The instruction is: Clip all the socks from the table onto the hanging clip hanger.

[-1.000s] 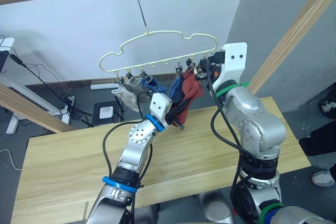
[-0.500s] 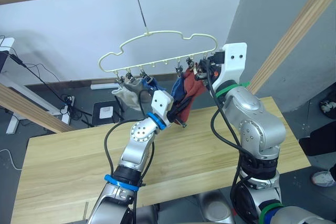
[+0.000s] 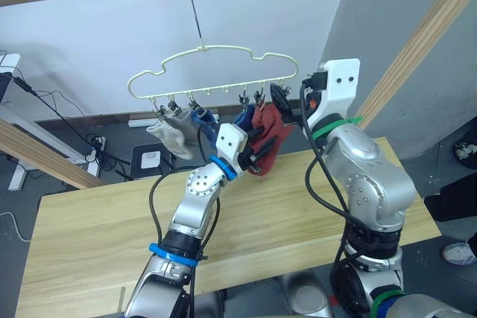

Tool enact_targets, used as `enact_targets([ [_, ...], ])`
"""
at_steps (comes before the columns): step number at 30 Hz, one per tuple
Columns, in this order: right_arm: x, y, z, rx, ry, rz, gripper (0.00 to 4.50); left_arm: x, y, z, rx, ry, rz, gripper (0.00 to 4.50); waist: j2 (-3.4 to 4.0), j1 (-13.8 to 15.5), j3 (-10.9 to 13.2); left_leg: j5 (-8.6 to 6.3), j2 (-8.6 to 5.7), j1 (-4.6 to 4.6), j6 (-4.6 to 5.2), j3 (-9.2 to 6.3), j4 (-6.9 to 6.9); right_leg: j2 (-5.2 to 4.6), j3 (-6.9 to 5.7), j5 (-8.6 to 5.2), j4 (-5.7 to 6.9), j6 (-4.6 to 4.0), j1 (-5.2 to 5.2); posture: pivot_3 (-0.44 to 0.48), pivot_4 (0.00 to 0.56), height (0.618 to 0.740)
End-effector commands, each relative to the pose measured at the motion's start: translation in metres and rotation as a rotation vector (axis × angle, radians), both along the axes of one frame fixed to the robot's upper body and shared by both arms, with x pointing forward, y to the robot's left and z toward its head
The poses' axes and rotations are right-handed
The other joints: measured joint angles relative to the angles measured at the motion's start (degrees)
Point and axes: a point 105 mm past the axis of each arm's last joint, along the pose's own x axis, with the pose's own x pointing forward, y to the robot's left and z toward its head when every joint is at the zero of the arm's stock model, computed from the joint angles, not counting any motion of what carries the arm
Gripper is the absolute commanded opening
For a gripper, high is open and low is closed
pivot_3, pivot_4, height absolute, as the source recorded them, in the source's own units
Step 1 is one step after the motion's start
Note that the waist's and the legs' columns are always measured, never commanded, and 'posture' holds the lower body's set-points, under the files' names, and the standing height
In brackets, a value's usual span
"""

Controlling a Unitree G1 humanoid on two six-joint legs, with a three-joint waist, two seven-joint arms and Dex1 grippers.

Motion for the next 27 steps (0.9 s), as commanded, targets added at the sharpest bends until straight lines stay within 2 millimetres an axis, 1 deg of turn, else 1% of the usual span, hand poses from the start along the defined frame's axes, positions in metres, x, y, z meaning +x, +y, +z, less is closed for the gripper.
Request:
enact_targets([
  [1, -0.012, -0.008, 0.007, -0.037, -0.05, 0.05, 4.5, -0.015, -0.002, -0.001, 0.038, -0.012, -0.082, 3.18, 0.0, 0.01, 0.0, 0.0, 0.01, 0.01, 0.0, 0.0, 0.0, 0.0, 0.0, 0.0, 0.0, 0.0, 0.0, -0.334, 0.221, 0.74],
  [3, -0.014, -0.013, 0.003, -0.082, -0.045, 0.074, 4.5, -0.022, 0.002, -0.006, 0.066, -0.005, -0.113, 3.66, 0.0, 0.05, 0.0, 0.0, 0.0, 0.01, 0.0, -0.01, 0.0, 0.01, -0.01, 0.0, 0.01, 0.0, 0.0, -0.332, 0.219, 0.74],
  [6, -0.026, -0.015, -0.006, -0.222, -0.042, 0.219, 4.5, -0.037, 0.017, -0.011, 0.106, 0.023, -0.16, 4.38, 0.0, 0.07, 0.0, 0.0, 0.01, 0.02, 0.01, 0.0, 0.0, 0.01, 0.0, 0.0, 0.02, 0.0, 0.0, -0.326, 0.217, 0.74],
  [7, -0.028, -0.019, -0.01, -0.239, -0.027, 0.248, 4.5, -0.04, 0.022, -0.011, 0.122, 0.029, -0.162, 4.45, 0.0, 0.08, 0.0, 0.0, 0.02, 0.02, 0.01, 0.0, -0.01, 0.01, 0.0, 0.0, 0.01, 0.0, 0.01, -0.323, 0.215, 0.74],
  [8, -0.03, -0.022, -0.012, -0.259, -0.015, 0.275, 4.5, -0.043, 0.028, -0.011, 0.137, 0.037, -0.166, 4.45, 0.0, 0.08, 0.0, 0.0, 0.02, 0.02, 0.01, 0.01, -0.01, 0.01, 0.01, 0.0, 0.0, 0.0, 0.01, -0.323, 0.215, 0.74],
  [10, -0.033, -0.026, -0.013, -0.312, -0.008, 0.342, 4.5, -0.048, 0.04, -0.003, 0.157, 0.032, -0.164, 4.45, 0.0, 0.08, 0.0, 0.0, 0.02, 0.05, 0.01, 0.01, 0.0, 0.02, 0.01, 0.0, 0.01, 0.0, 0.02, -0.31, 0.211, 0.74],
  [13, -0.035, -0.03, -0.013, -0.367, -0.009, 0.399, 4.5, -0.054, 0.049, 0.004, 0.169, 0.039, -0.164, 4.45, 0.0, 0.31, 0.0, 0.04, 0.02, 0.07, 0.06, -0.02, 0.02, 0.02, -0.01, 0.0, 0.01, 0.01, 0.08, -0.301, 0.21, 0.74],
  [14, -0.035, -0.034, -0.013, -0.4, -0.012, 0.417, 4.5, -0.057, 0.059, 0.008, 0.176, 0.052, -0.152, 4.45, 0.0, 0.36, 0.0, 0.04, 0.01, 0.09, 0.07, -0.02, 0.05, 0.02, -0.01, -0.01, 0.01, 0.01, 0.12, -0.281, 0.207, 0.74],
  [15, -0.035, -0.038, -0.012, -0.425, -0.015, 0.431, 4.5, -0.06, 0.066, 0.011, 0.182, 0.061, -0.143, 4.45, 0.0, 0.36, 0.0, 0.04, 0.02, 0.08, 0.08, -0.02, 0.05, 0.02, -0.01, -0.01, 0.0, 0.02, 0.13, -0.281, 0.207, 0.74],
  [16, -0.035, -0.042, -0.011, -0.462, -0.021, 0.45, 4.5, -0.064, 0.081, 0.014, 0.194, 0.089, -0.122, 4.45, 0.0, 0.36, 0.0, 0.04, 0.02, 0.1, 0.08, 0.0, 0.04, 0.02, 0.0, -0.01, -0.01, 0.02, 0.13, -0.267, 0.205, 0.74],
  [18, -0.032, -0.05, -0.008, -0.514, -0.041, 0.462, 4.5, -0.072, 0.102, 0.017, 0.212, 0.143, -0.089, 4.45, 0.0, 0.41, 0.0, 0.04, 0.02, 0.1, 0.08, 0.02, 0.01, 0.03, 0.01, -0.01, -0.02, 0.02, 0.11, -0.255, 0.202, 0.74],
  [19, -0.032, -0.053, -0.006, -0.547, -0.056, 0.477, 4.5, -0.074, 0.117, 0.019, 0.231, 0.162, -0.052, 4.45, 0.0, 0.47, 0.0, 0.04, 0.04, 0.13, 0.08, 0.0, -0.02, 0.03, 0.0, -0.01, -0.01, 0.02, 0.11, -0.241, 0.201, 0.74],
  [21, -0.032, -0.056, -0.005, -0.58, -0.074, 0.497, 4.5, -0.076, 0.131, 0.022, 0.25, 0.181, -0.012, 4.45, 0.0, 1.05, 0.0, 0.04, 0.04, 0.12, 0.08, -0.02, -0.03, 0.06, -0.03, -0.01, 0.0, 0.01, 0.07, -0.229, 0.198, 0.74],
  [22, -0.034, -0.058, -0.004, -0.594, -0.08, 0.523, 4.5, -0.078, 0.143, 0.024, 0.263, 0.206, 0.019, 4.45, 0.0, 1.54, 0.0, 0.04, 0.06, 0.13, 0.08, -0.02, -0.04, 0.06, -0.02, -0.01, 0.01, 0.01, 0.08, -0.217, 0.193, 0.74],
  [23, -0.035, -0.059, -0.003, -0.602, -0.086, 0.541, 4.5, -0.079, 0.151, 0.025, 0.271, 0.225, 0.036, 4.45, 0.0, 1.96, -0.01, 0.04, 0.06, 0.13, 0.08, -0.01, -0.02, 0.06, -0.02, -0.01, 0.01, 0.01, 0.08, -0.217, 0.193, 0.74],
  [25, -0.037, -0.063, -0.002, -0.621, -0.095, 0.58, 4.5, -0.076, 0.182, 0.028, 0.328, 0.249, 0.173, 4.45, 0.0, 2.88, -0.01, 0.04, 0.09, 0.1, 0.08, 0.0, 0.02, 0.01, 0.0, -0.01, -0.01, 0.01, 0.08, -0.188, 0.179, 0.74],
  [27, -0.036, -0.067, -0.003, -0.632, -0.097, 0.602, 4.5, -0.074, 0.199, 0.032, 0.363, 0.236, 0.245, 4.45, -0.08, 3.62, -0.07, 0.04, 0.08, 0.1, 0.07, 0.01, 0.02, -0.02, 0.0, 0.0, -0.01, 0.01, 0.09, -0.168, 0.163, 0.74],
])
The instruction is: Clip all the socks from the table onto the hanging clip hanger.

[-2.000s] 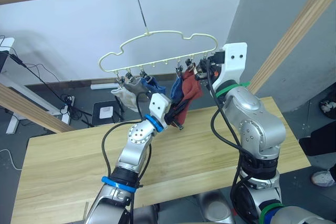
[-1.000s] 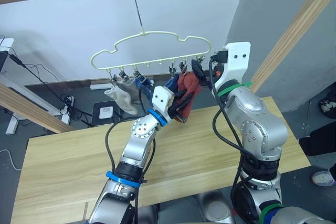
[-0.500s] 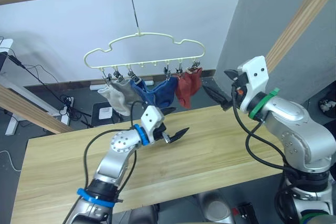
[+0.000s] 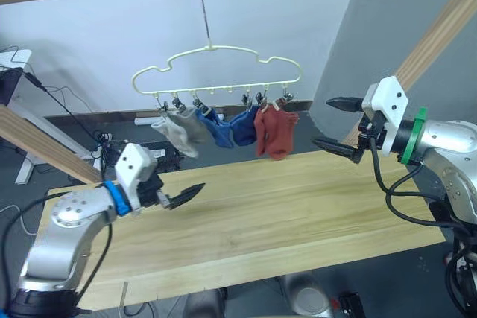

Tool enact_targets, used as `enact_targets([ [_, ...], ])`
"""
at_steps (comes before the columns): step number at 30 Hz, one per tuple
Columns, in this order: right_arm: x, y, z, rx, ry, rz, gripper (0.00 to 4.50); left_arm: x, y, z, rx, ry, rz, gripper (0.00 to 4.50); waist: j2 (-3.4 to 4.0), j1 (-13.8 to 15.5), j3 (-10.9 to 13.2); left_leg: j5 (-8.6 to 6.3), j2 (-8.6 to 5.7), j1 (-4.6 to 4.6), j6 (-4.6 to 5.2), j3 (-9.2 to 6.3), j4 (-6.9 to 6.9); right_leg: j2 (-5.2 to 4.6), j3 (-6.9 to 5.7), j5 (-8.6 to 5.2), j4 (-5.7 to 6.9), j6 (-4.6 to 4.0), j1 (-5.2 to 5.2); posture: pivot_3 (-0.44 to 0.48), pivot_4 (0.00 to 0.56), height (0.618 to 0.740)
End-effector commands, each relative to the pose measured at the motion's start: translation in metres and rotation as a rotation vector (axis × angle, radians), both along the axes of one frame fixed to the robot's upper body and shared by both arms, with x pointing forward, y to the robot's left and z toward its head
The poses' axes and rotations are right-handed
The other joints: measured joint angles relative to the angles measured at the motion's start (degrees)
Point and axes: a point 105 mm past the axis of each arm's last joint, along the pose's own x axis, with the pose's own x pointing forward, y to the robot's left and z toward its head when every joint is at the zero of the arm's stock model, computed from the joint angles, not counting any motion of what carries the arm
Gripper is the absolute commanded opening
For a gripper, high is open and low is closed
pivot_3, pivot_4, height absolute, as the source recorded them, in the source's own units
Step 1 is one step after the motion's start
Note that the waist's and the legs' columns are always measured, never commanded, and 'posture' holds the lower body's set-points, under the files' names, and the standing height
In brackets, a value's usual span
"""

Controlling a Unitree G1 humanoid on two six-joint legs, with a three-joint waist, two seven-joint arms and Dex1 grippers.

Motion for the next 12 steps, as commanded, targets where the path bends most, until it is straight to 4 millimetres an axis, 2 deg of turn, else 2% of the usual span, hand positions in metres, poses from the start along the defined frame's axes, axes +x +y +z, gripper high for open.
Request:
enact_targets([
  [1, -0.004, -0.005, 0.012, -0.026, -0.053, 0.059, 4.5, 0.003, 0.03, 0.019, 0.068, -0.073, 0.102, 4.45, -0.02, 0.79, -0.08, 0.0, 0.0, 0.0, 0.0, -0.03, 0.0, 0.0, -0.03, 0.0, -0.01, -0.01, 0.0, -0.168, 0.163, 0.74],
  [6, 0.0, -0.008, 0.01, -0.049, -0.044, 0.084, 4.5, 0.007, 0.045, 0.025, 0.066, -0.081, 0.153, 4.45, 0.0, 2.88, -0.44, 0.01, 0.02, -0.01, -0.02, -0.01, 0.0, -0.03, -0.03, 0.01, -0.01, -0.01, 0.0, -0.143, 0.134, 0.74],
  [12, 0.005, -0.008, 0.009, -0.057, -0.055, 0.093, 4.5, 0.01, 0.043, 0.028, 0.017, -0.08, 0.139, 4.45, -0.04, 3.65, -1.48, 0.05, -0.01, -0.04, -0.11, -0.03, -0.02, -0.04, -0.06, 0.01, -0.03, -0.02, -0.04, -0.133, 0.116, 0.74],
])
